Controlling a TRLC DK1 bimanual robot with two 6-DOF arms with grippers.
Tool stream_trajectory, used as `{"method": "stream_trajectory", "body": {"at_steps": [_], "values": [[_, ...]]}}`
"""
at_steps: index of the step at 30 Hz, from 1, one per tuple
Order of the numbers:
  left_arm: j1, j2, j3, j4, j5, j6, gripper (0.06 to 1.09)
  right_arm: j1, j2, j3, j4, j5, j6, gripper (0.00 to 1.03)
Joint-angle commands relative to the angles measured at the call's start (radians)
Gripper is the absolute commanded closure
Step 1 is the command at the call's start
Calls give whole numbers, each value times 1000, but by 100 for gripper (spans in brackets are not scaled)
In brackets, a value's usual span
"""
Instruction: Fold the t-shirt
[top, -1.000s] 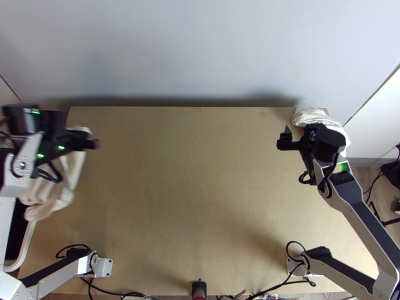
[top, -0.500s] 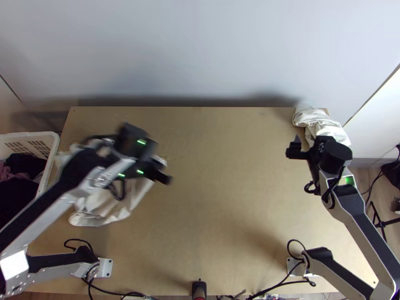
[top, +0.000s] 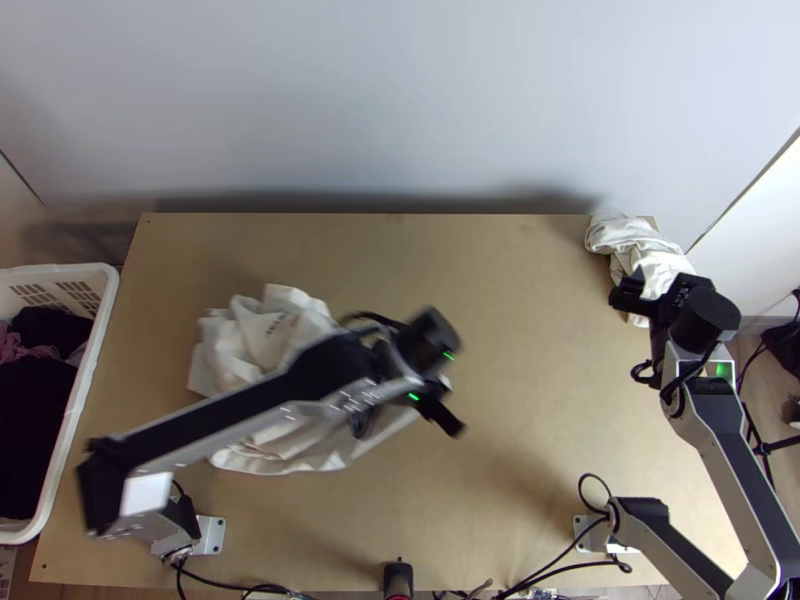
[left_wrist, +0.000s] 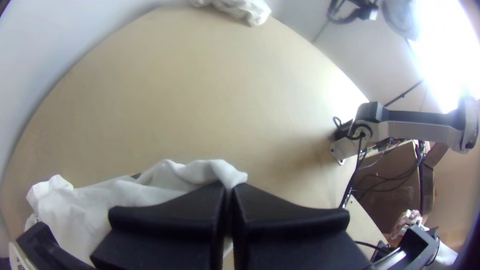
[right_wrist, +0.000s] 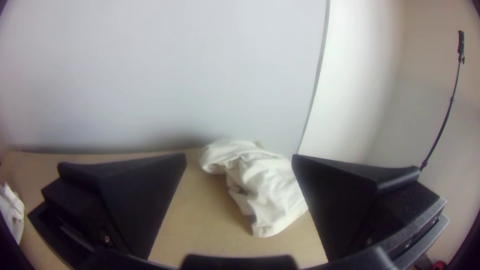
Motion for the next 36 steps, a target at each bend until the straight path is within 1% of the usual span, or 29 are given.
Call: {"method": "stream_trajectory", "body": {"at_steps": [1,5,9,13,16,21,22,23,24,25,27,36], "values": [[-154,188,148,43,36,-16,105,-93,7,-32,81,-3,5,5],[-162,297,244,82,91,-24,105,-167,10,-33,115,-23,34,5],[-160,417,365,84,141,-56,105,-220,3,-29,120,-63,53,5],[-178,509,474,93,158,-79,105,-253,3,-24,144,-77,54,5],[-178,549,491,147,160,-88,105,-266,7,-16,161,-89,57,5],[-171,584,498,171,160,-100,104,-268,17,-13,173,-103,60,5],[-171,584,497,158,160,-100,92,-266,20,-13,173,-112,60,5],[-171,581,497,136,160,-99,68,-266,21,-15,173,-130,62,5],[-171,576,495,115,161,-99,37,-266,21,-16,173,-152,67,5],[-171,569,494,86,166,-96,10,-266,23,-18,173,-167,71,5],[-171,539,483,52,184,-73,10,-263,30,-15,173,-186,71,5],[-114,398,454,-33,177,-53,10,-193,83,19,173,-204,79,5]]}}
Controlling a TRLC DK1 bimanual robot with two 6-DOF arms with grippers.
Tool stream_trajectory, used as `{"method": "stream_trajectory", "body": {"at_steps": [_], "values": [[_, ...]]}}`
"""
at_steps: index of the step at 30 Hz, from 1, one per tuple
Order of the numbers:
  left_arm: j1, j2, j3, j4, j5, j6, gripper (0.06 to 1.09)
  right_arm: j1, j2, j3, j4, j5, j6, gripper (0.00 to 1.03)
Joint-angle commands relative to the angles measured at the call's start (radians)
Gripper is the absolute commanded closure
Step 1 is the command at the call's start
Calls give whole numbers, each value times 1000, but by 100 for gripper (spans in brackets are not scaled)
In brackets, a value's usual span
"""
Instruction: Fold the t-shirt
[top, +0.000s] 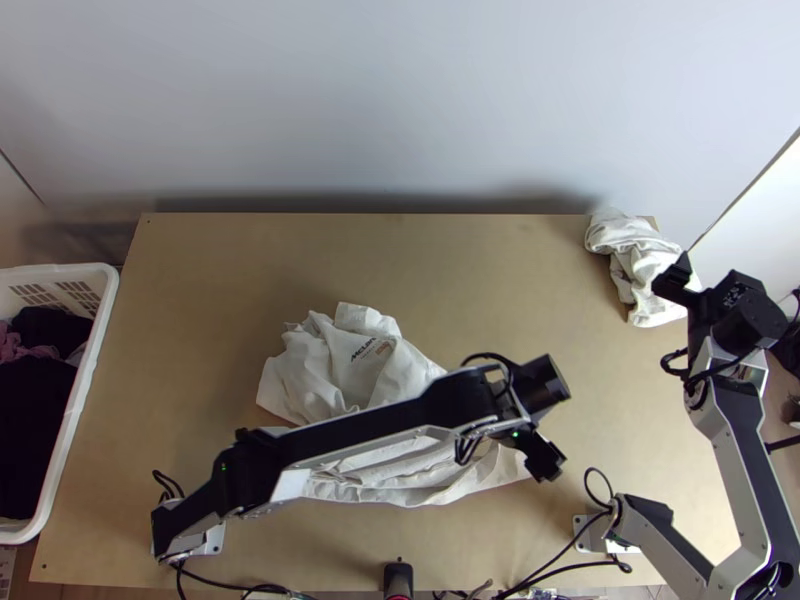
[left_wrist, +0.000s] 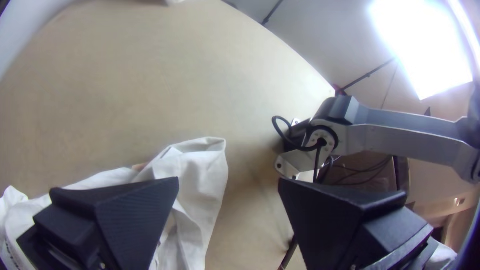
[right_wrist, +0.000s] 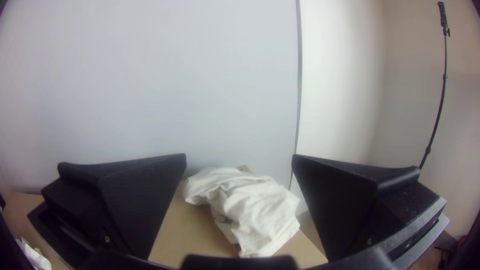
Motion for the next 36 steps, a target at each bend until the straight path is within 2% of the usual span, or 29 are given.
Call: {"method": "stream_trajectory", "body": {"at_steps": [1,3,5,9,16,21,29,33,36], "values": [[52,-107,-14,-66,-9,24,10,59,54,30,1,-19,7,5],[88,-159,-37,-70,-42,45,10,82,86,44,1,-19,13,5],[135,-199,-39,-93,-114,61,10,111,124,67,1,-19,26,5],[258,-312,-123,-112,-160,70,10,185,183,132,-17,-26,58,5],[525,-455,-249,-96,-163,75,10,404,285,224,-113,-29,47,5],[677,-567,-414,-81,-177,96,10,536,342,279,-192,-82,41,5],[856,-679,-651,-77,-204,105,10,693,469,333,-221,-164,62,5],[950,-722,-721,-61,-203,161,10,762,566,435,-257,-167,78,5],[1039,-720,-724,-58,-192,216,10,800,650,567,-344,-169,102,5]]}}
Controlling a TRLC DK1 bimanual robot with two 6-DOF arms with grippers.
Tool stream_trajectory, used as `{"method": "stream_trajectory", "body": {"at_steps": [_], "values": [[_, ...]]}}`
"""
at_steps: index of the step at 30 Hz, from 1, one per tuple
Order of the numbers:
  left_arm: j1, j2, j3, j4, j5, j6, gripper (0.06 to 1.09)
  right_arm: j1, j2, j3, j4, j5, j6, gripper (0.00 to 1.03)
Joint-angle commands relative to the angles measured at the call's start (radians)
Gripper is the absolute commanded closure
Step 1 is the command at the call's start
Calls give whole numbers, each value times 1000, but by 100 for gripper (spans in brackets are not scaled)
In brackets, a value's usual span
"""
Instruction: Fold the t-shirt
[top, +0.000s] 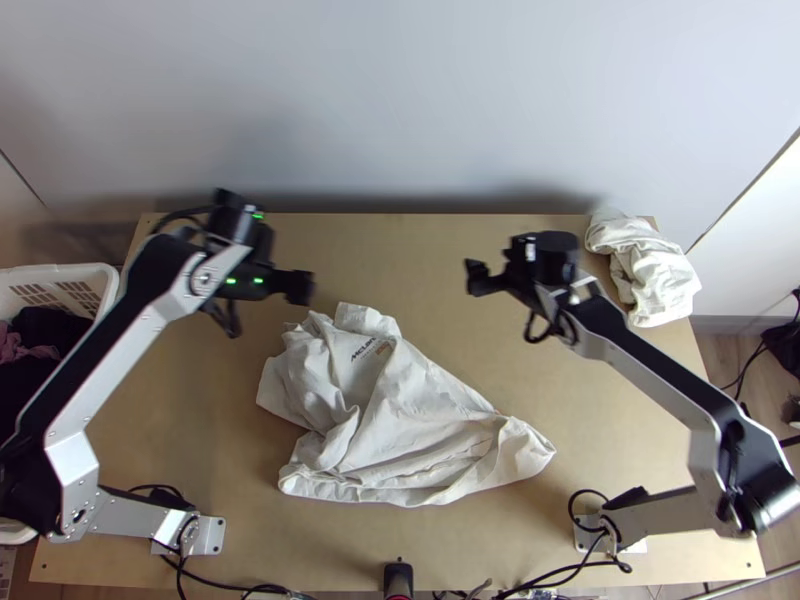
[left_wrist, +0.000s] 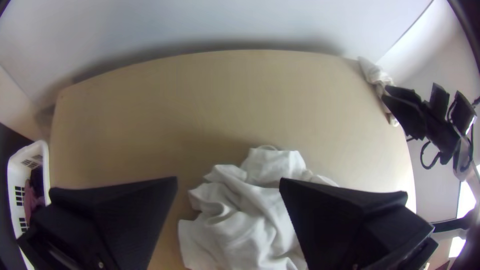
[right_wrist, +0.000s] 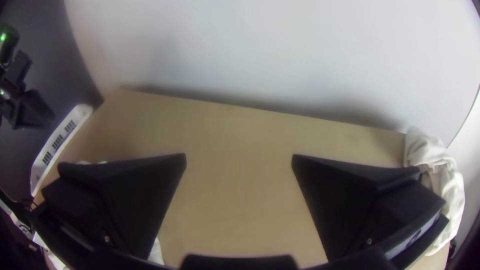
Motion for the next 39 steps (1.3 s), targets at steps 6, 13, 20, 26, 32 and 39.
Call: {"method": "stream_trajectory", "body": {"at_steps": [6,13,20,26,32,39], "values": [[295,-13,-89,29,85,132,10,159,331,395,-225,-46,52,5],[358,-8,-152,30,130,138,10,234,431,490,-294,-95,111,5],[433,-17,-193,41,142,162,10,291,504,577,-365,-153,132,5],[468,-34,-227,47,151,167,10,311,533,625,-439,-220,128,5],[482,-48,-261,59,153,167,10,315,540,630,-460,-243,106,5],[479,-62,-267,70,154,146,10,315,575,630,-460,-245,77,5]]}}
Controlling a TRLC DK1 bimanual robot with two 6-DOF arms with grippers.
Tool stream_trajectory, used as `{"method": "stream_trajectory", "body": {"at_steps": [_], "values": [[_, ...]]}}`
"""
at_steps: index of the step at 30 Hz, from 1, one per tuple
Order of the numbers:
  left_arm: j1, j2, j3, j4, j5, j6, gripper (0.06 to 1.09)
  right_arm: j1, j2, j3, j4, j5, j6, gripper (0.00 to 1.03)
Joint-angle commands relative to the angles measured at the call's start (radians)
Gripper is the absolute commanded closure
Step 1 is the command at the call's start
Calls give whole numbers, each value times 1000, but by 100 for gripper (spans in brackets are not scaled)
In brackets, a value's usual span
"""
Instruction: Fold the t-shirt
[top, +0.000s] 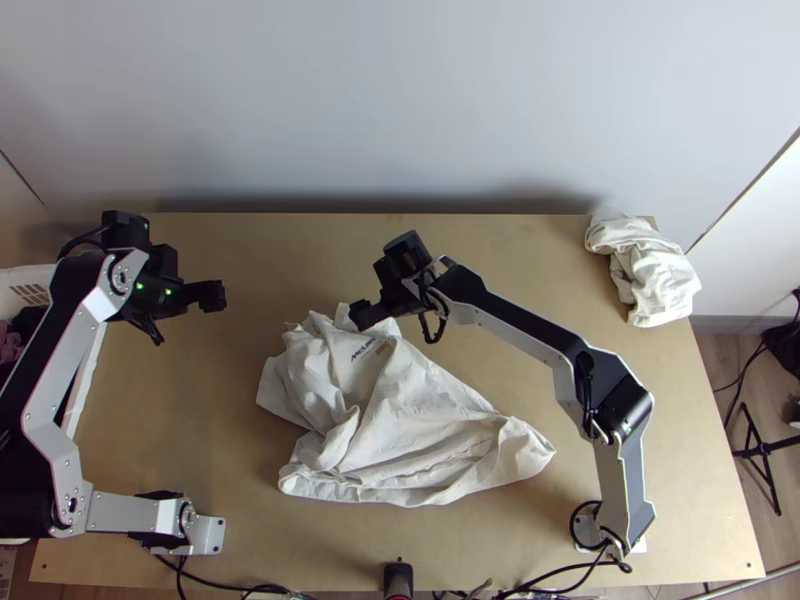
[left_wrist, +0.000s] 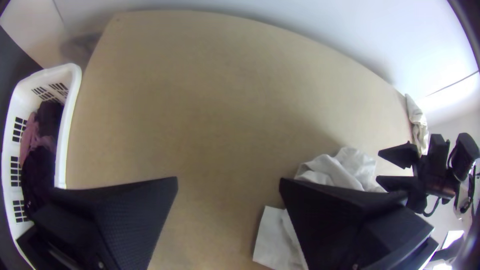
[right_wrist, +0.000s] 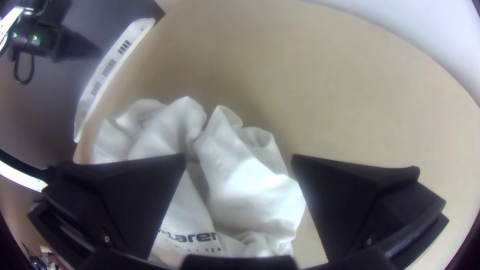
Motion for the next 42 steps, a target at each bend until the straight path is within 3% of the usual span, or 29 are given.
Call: {"method": "stream_trajectory", "body": {"at_steps": [1,9,11,13,14,15,16,26,32,35,37,38,42], "values": [[6,-18,-13,10,3,-15,10,5,38,9,-8,-10,-28,5],[8,-23,-14,11,3,-31,10,5,109,81,-8,-10,-34,5],[5,-23,-14,11,3,-35,10,9,110,92,-7,-10,-36,14],[5,-23,-16,11,3,-37,10,17,103,100,-7,-8,-62,32],[5,-23,-16,11,3,-38,10,23,96,98,10,-8,-77,50],[6,-21,-16,13,3,-40,10,24,90,98,42,-8,-88,76],[6,-21,-16,13,3,-42,10,24,84,95,73,-8,-97,96],[14,-16,-20,17,3,-34,10,17,10,100,105,-8,-83,100],[12,-10,-29,30,8,-31,10,11,4,97,102,-8,-80,96],[14,-9,-39,34,8,-28,10,12,6,66,97,-8,-82,79],[18,-10,-43,33,6,-23,10,11,17,49,96,-8,-85,52],[20,-13,-45,33,6,-19,10,6,27,49,84,-8,-88,45],[21,-50,-48,39,6,11,10,-6,52,52,61,-8,-115,44]]}}
